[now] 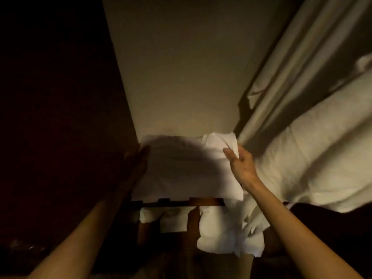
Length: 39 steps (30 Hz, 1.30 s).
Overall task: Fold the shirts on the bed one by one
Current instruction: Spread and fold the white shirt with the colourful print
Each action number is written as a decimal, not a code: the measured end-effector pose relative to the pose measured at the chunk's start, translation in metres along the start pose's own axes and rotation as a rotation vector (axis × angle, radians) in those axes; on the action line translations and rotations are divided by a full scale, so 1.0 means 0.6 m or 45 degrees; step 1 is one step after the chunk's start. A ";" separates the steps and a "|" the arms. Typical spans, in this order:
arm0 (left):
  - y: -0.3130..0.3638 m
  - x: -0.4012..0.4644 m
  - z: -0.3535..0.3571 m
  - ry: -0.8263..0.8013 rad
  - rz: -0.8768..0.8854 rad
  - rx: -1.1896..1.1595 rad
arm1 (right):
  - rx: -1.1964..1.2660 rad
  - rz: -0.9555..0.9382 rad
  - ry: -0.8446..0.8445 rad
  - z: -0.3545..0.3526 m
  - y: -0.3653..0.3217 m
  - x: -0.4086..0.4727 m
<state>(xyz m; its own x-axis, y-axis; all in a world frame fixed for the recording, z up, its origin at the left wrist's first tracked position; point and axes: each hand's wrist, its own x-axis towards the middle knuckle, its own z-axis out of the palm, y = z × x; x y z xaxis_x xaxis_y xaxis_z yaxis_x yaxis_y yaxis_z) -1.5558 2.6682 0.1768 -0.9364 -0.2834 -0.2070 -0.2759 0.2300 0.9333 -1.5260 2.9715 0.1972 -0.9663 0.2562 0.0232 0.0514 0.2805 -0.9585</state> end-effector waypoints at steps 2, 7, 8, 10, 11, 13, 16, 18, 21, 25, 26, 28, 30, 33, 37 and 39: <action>-0.080 0.024 0.029 0.052 -0.013 0.137 | -0.012 0.075 -0.077 0.039 0.087 0.022; -0.286 0.118 0.109 -0.058 -0.071 0.062 | -0.056 0.230 -0.178 0.145 0.322 0.077; -0.329 0.139 0.124 -0.043 -0.105 0.104 | -0.071 0.271 -0.194 0.165 0.368 0.086; -0.410 0.181 0.149 0.035 -0.111 0.159 | -0.114 0.328 -0.200 0.208 0.448 0.103; -0.443 0.199 0.161 0.071 -0.087 0.154 | -0.123 0.339 -0.195 0.230 0.481 0.111; -0.503 0.240 0.182 0.121 -0.045 0.108 | -0.110 0.370 -0.189 0.275 0.544 0.130; -0.562 0.304 0.202 0.160 -0.073 0.057 | -0.099 0.543 -0.162 0.336 0.612 0.171; -0.579 0.351 0.204 0.141 -0.027 0.077 | -0.080 0.475 -0.148 0.370 0.632 0.212; -0.593 0.435 0.199 0.167 0.167 0.155 | 0.022 0.333 -0.173 0.414 0.650 0.289; -0.648 0.518 0.207 0.180 0.175 0.189 | 0.060 0.377 -0.177 0.468 0.712 0.354; -0.677 0.524 0.211 0.165 0.086 0.160 | 0.038 0.474 -0.185 0.479 0.734 0.356; -0.735 0.520 0.214 0.062 -0.220 0.087 | 0.012 0.711 -0.219 0.488 0.780 0.346; -0.782 0.502 0.217 0.003 -0.508 -0.064 | 0.002 0.836 -0.241 0.486 0.816 0.323; -0.814 0.475 0.231 0.162 -0.637 -0.201 | -0.038 0.869 -0.190 0.476 0.851 0.296; -0.813 0.463 0.239 0.214 -0.611 -0.131 | -0.155 0.899 -0.272 0.466 0.865 0.276; -0.802 0.471 0.234 0.208 -0.507 0.003 | -0.126 0.841 -0.286 0.461 0.857 0.274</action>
<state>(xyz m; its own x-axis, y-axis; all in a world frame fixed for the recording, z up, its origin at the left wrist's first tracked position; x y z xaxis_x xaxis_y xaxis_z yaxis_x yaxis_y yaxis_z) -1.7178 2.6081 -0.3721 -0.7103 -0.4941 -0.5013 -0.6093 0.0750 0.7894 -1.7282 2.9019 -0.3708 -0.7529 0.2075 -0.6245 0.6580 0.2176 -0.7209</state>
